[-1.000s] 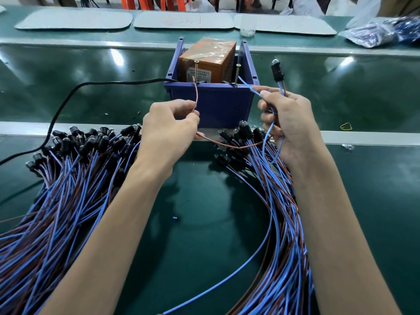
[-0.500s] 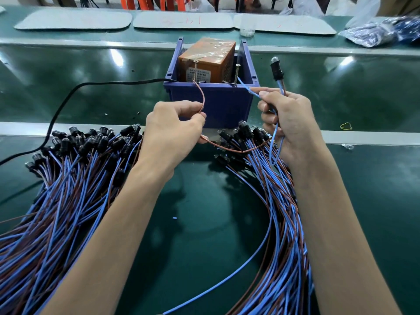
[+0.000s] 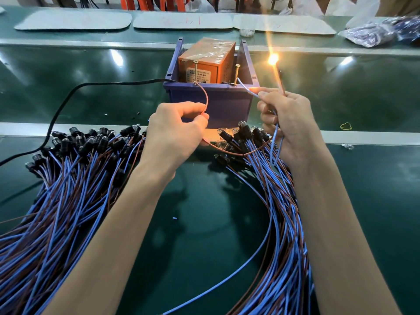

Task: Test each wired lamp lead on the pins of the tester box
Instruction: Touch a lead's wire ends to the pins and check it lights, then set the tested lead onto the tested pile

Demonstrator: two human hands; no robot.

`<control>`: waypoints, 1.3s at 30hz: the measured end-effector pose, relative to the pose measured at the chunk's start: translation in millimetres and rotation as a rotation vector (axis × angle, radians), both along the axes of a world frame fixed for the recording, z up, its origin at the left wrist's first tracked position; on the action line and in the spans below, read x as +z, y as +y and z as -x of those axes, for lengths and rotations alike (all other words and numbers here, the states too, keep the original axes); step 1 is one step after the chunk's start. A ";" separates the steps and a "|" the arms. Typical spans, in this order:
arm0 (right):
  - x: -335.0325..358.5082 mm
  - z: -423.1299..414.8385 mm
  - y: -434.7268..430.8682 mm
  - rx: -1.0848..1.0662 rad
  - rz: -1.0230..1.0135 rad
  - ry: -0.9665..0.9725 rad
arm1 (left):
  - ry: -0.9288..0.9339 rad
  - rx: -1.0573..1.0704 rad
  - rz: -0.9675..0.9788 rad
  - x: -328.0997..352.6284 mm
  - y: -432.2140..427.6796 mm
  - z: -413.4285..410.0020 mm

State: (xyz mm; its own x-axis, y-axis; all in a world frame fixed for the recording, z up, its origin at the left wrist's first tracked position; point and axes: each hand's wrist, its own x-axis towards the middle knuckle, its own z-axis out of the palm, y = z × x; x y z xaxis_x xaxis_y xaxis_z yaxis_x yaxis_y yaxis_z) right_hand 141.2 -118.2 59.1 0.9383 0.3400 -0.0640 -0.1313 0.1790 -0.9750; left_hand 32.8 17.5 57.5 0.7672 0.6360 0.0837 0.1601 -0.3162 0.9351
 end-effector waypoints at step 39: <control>14.9 14.8 6.2 0.105 0.297 -0.166 | 0.374 -0.382 -0.538 24.9 -17.2 17.3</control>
